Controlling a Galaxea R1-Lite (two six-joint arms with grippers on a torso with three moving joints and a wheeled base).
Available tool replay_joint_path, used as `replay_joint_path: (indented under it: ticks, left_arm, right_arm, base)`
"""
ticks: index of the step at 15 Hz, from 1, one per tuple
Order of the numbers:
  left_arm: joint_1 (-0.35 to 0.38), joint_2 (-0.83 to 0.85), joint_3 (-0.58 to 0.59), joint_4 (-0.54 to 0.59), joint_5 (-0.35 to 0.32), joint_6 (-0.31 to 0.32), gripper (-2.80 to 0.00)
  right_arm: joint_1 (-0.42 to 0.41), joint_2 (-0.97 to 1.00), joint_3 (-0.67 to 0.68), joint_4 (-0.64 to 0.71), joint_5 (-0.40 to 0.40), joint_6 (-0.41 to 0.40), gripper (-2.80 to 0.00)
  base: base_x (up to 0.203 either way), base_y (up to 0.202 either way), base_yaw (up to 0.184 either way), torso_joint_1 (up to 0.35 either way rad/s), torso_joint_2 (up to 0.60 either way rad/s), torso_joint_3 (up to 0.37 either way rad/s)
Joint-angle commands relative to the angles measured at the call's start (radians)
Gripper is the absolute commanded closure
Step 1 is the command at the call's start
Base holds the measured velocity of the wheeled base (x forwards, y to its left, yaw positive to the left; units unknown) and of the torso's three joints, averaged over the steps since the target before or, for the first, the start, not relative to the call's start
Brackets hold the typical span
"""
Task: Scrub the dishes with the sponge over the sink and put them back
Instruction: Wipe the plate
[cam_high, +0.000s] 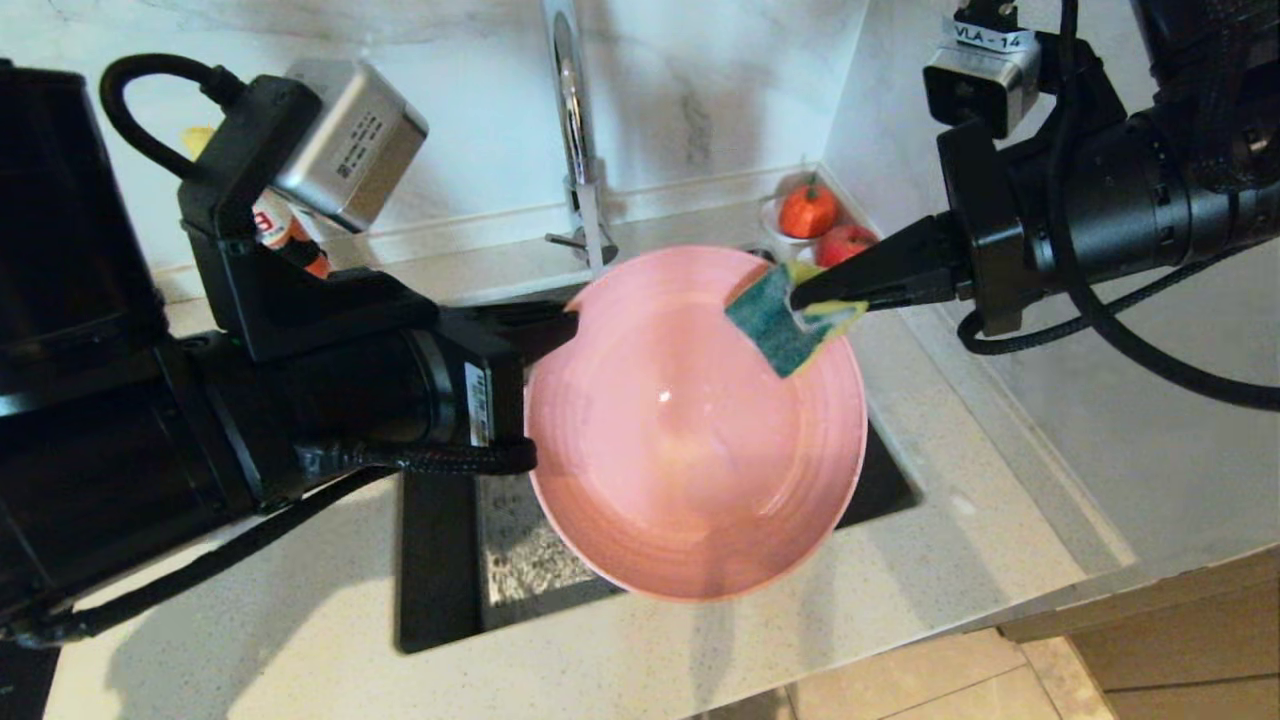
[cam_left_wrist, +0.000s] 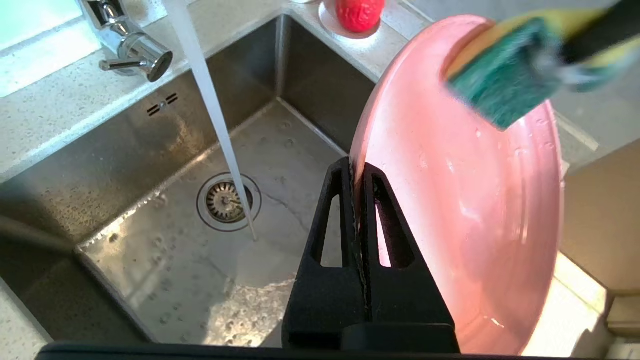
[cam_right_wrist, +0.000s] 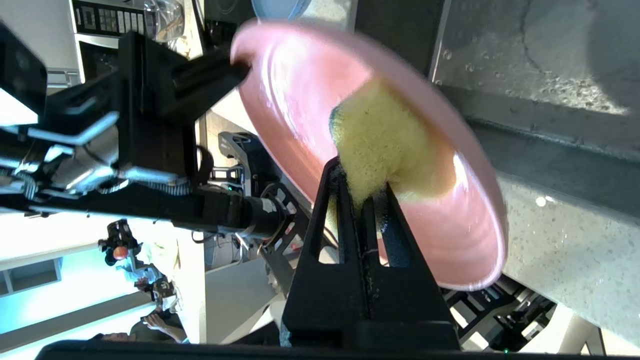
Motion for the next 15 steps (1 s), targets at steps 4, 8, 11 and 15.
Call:
replay_joint_path:
  ticks: [4,8,11,15]
  left_arm:
    - [0.011,0.062,-0.036,-0.004,0.003,-0.010,0.00]
    - [0.039,0.086,-0.101,-0.004,0.002,-0.074,0.00]
    - [0.037,0.082,-0.111,-0.005,-0.001,-0.084,0.00]
    - [0.037,0.062,-0.105,-0.003,-0.008,-0.096,0.00]
  right_arm:
    - [0.097,-0.055,0.002,0.027,0.019,0.007,0.00]
    - [0.195,-0.034,0.017,0.046,0.020,0.009,0.00]
    - [0.226,0.032,0.014,0.041,0.020,0.010,0.00]
    - [0.251,0.112,0.002,0.005,0.020,0.009,0.00]
  base:
    - [0.000,0.000,0.000,0.000,0.00,0.000]
    - [0.000,0.000,0.000,0.000,0.00,0.000]
    - [0.000,0.000,0.000,0.000,0.00,0.000]
    - [0.000,0.000,0.000,0.000,0.00,0.000]
